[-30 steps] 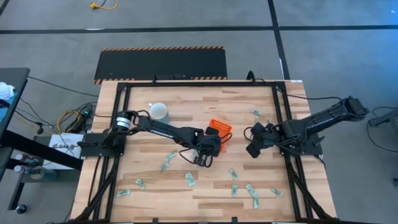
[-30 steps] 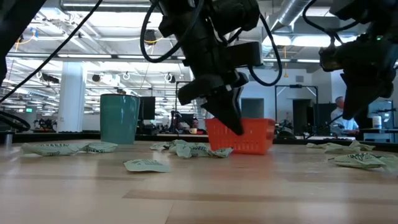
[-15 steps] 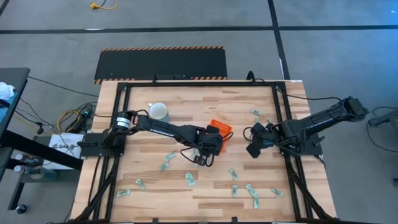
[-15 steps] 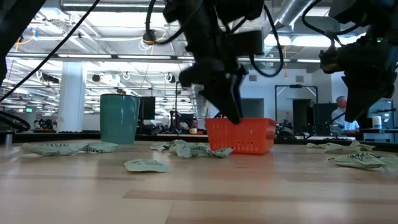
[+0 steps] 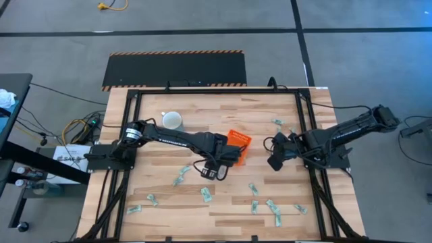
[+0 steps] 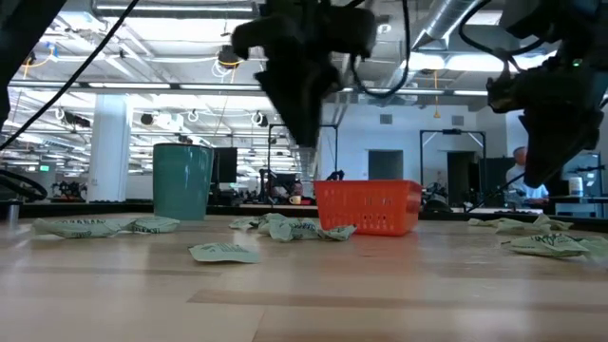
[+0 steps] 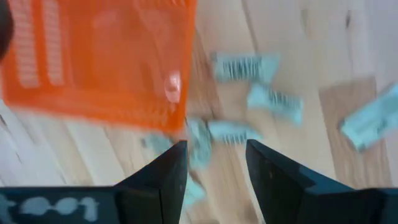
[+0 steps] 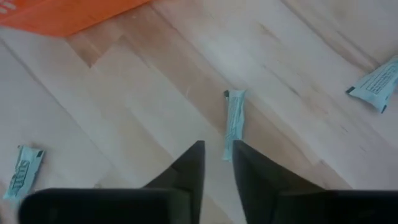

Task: Pick and place Stevia / Truvia into bins
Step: Put the stevia packet into the basket

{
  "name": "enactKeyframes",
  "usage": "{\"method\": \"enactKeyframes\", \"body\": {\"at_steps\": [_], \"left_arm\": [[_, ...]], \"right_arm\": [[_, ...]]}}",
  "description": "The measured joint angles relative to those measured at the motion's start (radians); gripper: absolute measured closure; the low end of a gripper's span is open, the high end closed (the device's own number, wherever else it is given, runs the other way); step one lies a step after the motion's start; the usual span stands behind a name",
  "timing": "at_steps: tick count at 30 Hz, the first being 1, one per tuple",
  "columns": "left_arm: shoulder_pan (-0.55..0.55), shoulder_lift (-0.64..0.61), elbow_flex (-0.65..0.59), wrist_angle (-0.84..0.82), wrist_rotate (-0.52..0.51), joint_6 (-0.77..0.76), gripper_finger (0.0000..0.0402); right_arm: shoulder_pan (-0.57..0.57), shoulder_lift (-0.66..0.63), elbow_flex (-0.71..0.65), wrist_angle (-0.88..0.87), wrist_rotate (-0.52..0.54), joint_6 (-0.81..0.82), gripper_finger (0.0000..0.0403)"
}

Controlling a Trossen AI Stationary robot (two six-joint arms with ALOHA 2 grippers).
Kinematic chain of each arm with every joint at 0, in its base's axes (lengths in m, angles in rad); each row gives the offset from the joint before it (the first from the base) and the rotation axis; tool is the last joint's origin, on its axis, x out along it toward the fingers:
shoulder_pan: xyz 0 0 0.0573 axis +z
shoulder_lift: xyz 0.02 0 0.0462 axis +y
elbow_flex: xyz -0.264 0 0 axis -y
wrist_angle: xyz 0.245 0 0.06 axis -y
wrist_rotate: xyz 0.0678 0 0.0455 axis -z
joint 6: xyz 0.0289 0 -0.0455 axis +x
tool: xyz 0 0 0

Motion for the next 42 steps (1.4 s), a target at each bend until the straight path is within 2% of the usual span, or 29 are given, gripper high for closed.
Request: {"method": "enactKeyframes", "body": {"at_steps": [5,10,13,16,21,26,30,36,42], "left_arm": [[0.0,-0.002,-0.001,-0.076,-0.002,-0.053,0.0247],[0.0,-0.045,-0.009,-0.115,-0.016,-0.108,0.0247],[-0.003,-0.109,-0.065,-0.107,-0.048,-0.141,0.0247],[-0.006,-0.213,-0.174,-0.062,-0.106,-0.196,0.0247],[-0.008,-0.456,-0.451,0.169,-0.184,-0.273,0.0247],[-0.01,-0.678,-0.736,0.474,-0.185,-0.322,0.0247],[-0.011,-0.789,-0.917,0.643,-0.181,-0.325,0.0247],[-0.011,-0.878,-1.077,0.779,-0.151,-0.325,0.0247],[-0.011,-0.885,-1.149,0.902,-0.095,-0.324,0.0247]], "right_arm": [[-0.068,0.0,0.0,-0.006,-0.039,-0.012,0.0274],[-0.133,0.0,0.0,-0.003,-0.067,-0.089,0.0259],[-0.161,0.0,0.0,-0.005,-0.072,-0.125,0.026],[-0.179,0.01,0.0,-0.002,-0.089,-0.154,0.0265],[-0.195,0.069,-0.001,0.001,-0.118,-0.188,0.0272],[-0.199,0.158,-0.001,0.02,-0.122,-0.21,0.0275],[-0.194,0.204,-0.001,0.056,-0.13,-0.212,0.0273],[-0.181,0.231,-0.001,0.093,-0.157,-0.202,0.0275],[-0.177,0.287,0.0,0.111,-0.157,-0.2,0.0275]]}}
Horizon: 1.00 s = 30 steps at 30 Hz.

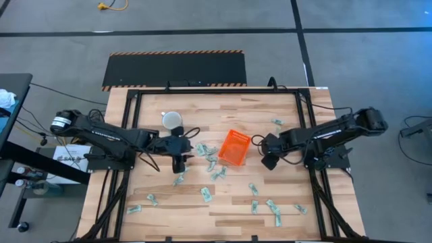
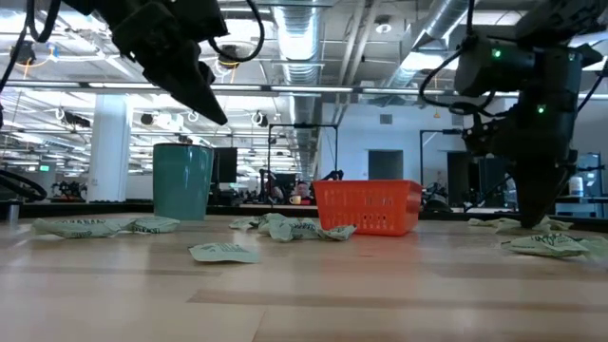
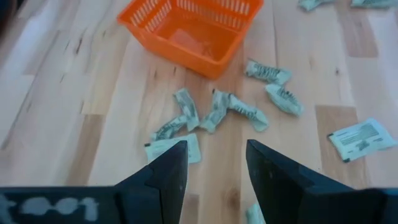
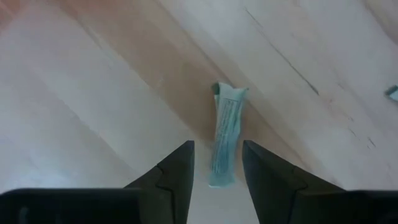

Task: Pick and place Stevia / Truvia into bins
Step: Put the stevia packet into the basket

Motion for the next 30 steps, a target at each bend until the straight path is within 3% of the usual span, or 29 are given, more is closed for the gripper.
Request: {"method": "enactKeyframes", "body": {"at_steps": [10,19,30], "left_arm": [[0.0,0.004,-0.013,0.057,0.01,0.008,0.0247],[0.0,0.004,-0.013,0.057,0.013,-0.031,0.0247],[0.0,0.004,-0.013,0.02,0.035,-0.009,0.0247]], "right_arm": [[0.018,0.083,0.008,0.007,0.02,0.004,0.0302],[0.079,0.036,0.043,0.019,0.052,-0.056,0.0395],[0.154,0.032,0.258,-0.03,0.119,-0.136,0.0394]]}}
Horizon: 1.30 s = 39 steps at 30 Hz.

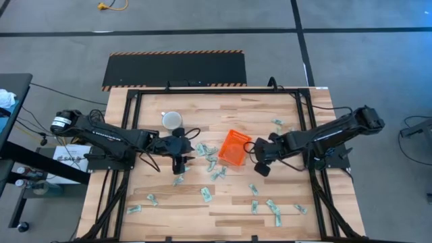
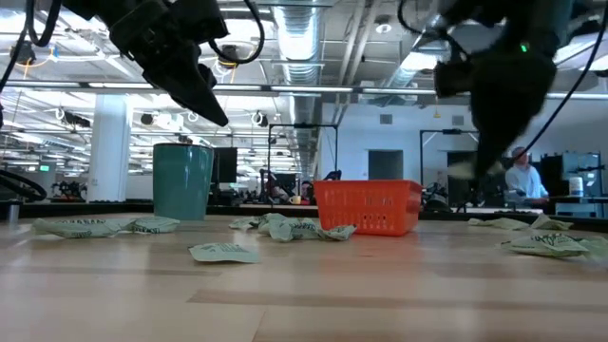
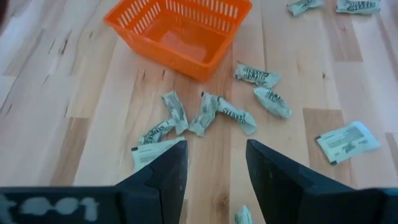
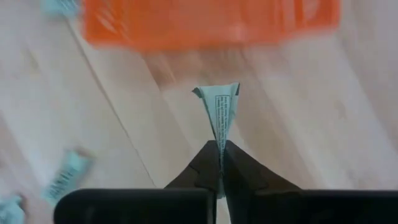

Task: Pick and place Stevia / Truvia into bins
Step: Put the stevia packet into the basket

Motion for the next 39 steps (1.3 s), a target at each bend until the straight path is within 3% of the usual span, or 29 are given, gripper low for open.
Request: {"method": "enactKeyframes", "body": {"at_steps": [6,12,19,23,31,39], "left_arm": [[0.0,0.024,0.001,-0.004,-0.013,0.019,0.0247],[0.0,0.14,0.001,-0.003,-0.033,0.021,0.0247],[0.001,0.23,0.001,0.0,-0.031,0.021,0.0247],[0.001,0.241,0.001,-0.003,-0.013,0.012,0.0247],[0.0,0.242,0.001,-0.107,0.164,-0.224,0.0247],[-0.009,0.248,0.001,-0.204,0.141,-0.323,0.0247]], "right_arm": [[-0.003,0.01,0.107,0.053,0.075,-0.149,0.0395],[-0.075,0.009,0.116,0.203,0.033,-0.284,0.039],[-0.152,0.009,0.116,0.203,-0.078,-0.345,0.0337],[-0.169,0.009,0.116,0.203,-0.082,-0.362,0.0306],[-0.168,0.009,0.116,0.181,-0.082,-0.361,0.0262],[-0.167,0.009,0.116,0.151,-0.082,-0.329,0.0253]]}}
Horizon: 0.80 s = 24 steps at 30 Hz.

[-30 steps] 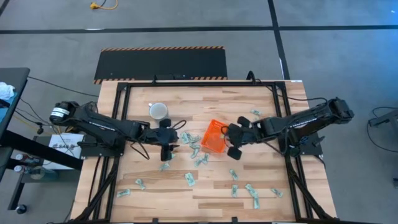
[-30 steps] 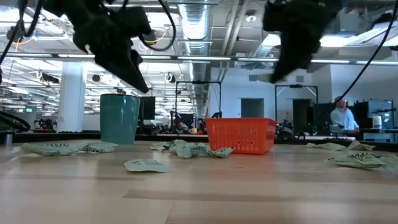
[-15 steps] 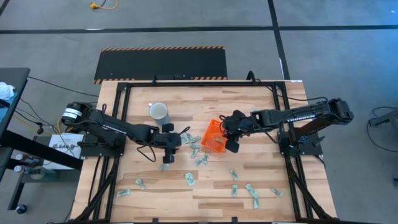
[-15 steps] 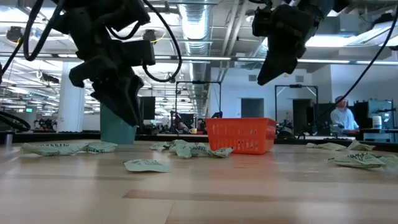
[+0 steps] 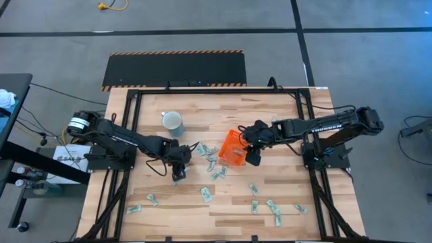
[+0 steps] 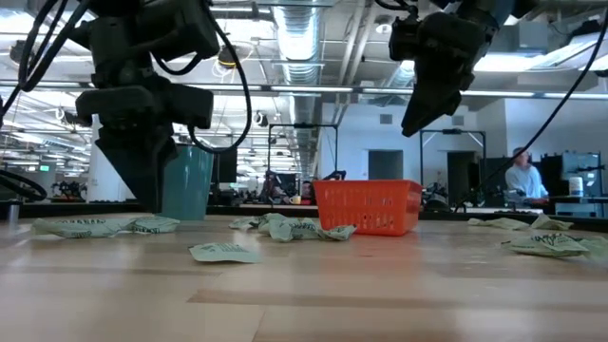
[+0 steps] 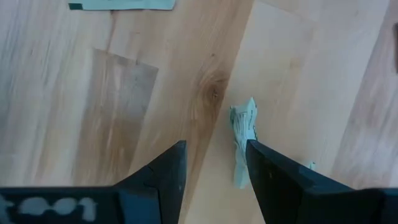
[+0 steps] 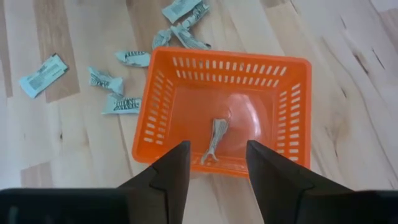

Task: Pick and place Stevia / Truvia into bins
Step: Put the stevia packet into the basket

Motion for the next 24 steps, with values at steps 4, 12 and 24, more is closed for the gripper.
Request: {"method": "enactKeyframes", "body": {"at_steps": [4,12,24], "left_arm": [[-0.008,0.013,0.0,0.011,0.025,-0.003,0.0247],[-0.032,0.094,0.012,0.037,0.033,-0.004,0.0247],[-0.033,0.106,0.012,0.034,-0.001,0.04,0.0273]], "right_arm": [[0.0,0.0,0.0,-0.006,0.0,0.0,0.0258],[0.0,0.0,-0.001,-0.014,0.001,0.002,0.0264],[0.0,0.0,-0.001,-0.023,0.006,0.004,0.0276]]}}
